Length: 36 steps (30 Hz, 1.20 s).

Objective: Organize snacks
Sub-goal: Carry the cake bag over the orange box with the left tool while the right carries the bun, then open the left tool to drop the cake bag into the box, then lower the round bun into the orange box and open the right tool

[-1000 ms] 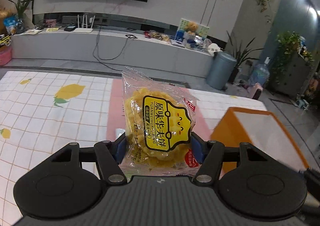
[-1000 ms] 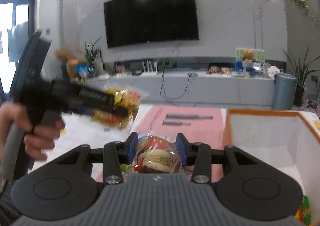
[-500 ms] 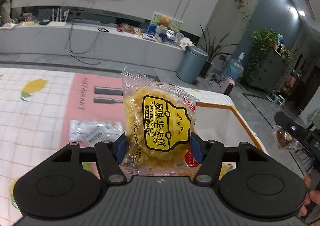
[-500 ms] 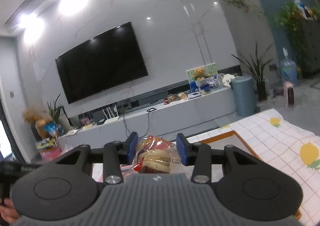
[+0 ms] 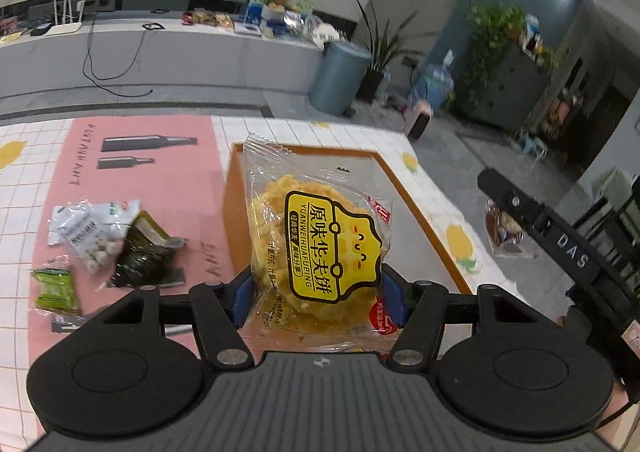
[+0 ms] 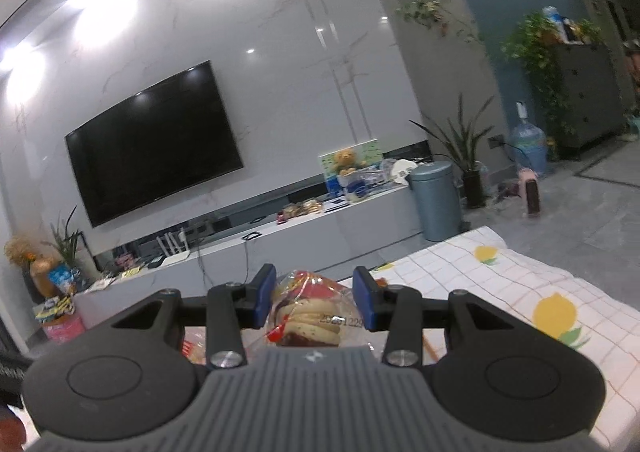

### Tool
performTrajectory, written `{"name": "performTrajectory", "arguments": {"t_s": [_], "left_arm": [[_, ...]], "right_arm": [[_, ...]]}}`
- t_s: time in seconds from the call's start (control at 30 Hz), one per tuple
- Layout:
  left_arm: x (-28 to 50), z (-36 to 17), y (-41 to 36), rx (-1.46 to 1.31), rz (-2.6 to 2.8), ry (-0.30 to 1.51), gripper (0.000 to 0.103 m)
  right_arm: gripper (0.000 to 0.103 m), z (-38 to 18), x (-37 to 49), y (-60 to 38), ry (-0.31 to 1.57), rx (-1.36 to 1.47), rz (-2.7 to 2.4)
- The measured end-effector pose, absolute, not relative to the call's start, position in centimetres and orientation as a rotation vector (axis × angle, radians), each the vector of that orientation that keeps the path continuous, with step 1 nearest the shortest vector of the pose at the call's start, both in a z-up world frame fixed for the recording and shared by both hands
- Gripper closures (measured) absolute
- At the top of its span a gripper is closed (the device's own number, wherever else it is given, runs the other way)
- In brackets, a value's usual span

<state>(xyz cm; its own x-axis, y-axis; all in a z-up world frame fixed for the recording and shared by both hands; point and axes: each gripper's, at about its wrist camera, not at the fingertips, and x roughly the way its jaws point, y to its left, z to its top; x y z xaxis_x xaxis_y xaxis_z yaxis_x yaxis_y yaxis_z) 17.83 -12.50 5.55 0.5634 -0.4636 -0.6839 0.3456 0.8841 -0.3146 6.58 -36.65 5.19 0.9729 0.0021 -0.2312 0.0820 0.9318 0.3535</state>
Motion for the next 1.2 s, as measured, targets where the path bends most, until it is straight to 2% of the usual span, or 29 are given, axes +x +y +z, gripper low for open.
{"name": "performTrajectory", "arguments": {"t_s": [0.17, 0.3, 0.5, 0.83, 0.9, 0.93, 0.97, 1.03, 1.2], "left_arm": [[19.5, 4.5, -15.8, -0.154, -0.461, 0.964, 0.032], [20.8, 4.1, -18.3, -0.143, -0.426, 0.992, 0.032], [23.3, 2.0, -22.0, -0.063, -0.363, 1.028, 0.032], [26.7, -2.3, -25.2, -0.154, -0.421, 1.086, 0.031], [26.6, -2.3, -26.0, -0.085, -0.404, 1.063, 0.021], [26.2, -2.0, -26.4, -0.002, -0.383, 1.031, 0.011], [25.7, -1.7, -26.9, 0.081, -0.339, 0.987, 0.007], [24.7, -1.0, -26.3, 0.114, -0.305, 0.946, 0.007], [22.3, 1.5, -21.7, -0.048, -0.427, 0.965, 0.007]], "right_arm": [[0.062, 5.2, 5.7, -38.5, 0.201, 0.429, -0.097], [0.062, 4.7, 5.1, -39.9, 0.191, 0.54, -0.074], [0.062, 4.8, 5.3, -40.1, 0.216, 0.498, -0.124], [0.062, 5.0, 5.4, -40.6, 0.209, 0.496, -0.157], [0.062, 5.1, 5.6, -40.4, 0.209, 0.468, -0.164], [0.062, 5.1, 5.7, -40.3, 0.211, 0.463, -0.16], [0.062, 5.1, 5.8, -40.3, 0.215, 0.464, -0.153], [0.062, 5.0, 5.9, -40.4, 0.222, 0.473, -0.149], [0.062, 4.9, 6.4, -40.4, 0.239, 0.459, -0.159]]}}
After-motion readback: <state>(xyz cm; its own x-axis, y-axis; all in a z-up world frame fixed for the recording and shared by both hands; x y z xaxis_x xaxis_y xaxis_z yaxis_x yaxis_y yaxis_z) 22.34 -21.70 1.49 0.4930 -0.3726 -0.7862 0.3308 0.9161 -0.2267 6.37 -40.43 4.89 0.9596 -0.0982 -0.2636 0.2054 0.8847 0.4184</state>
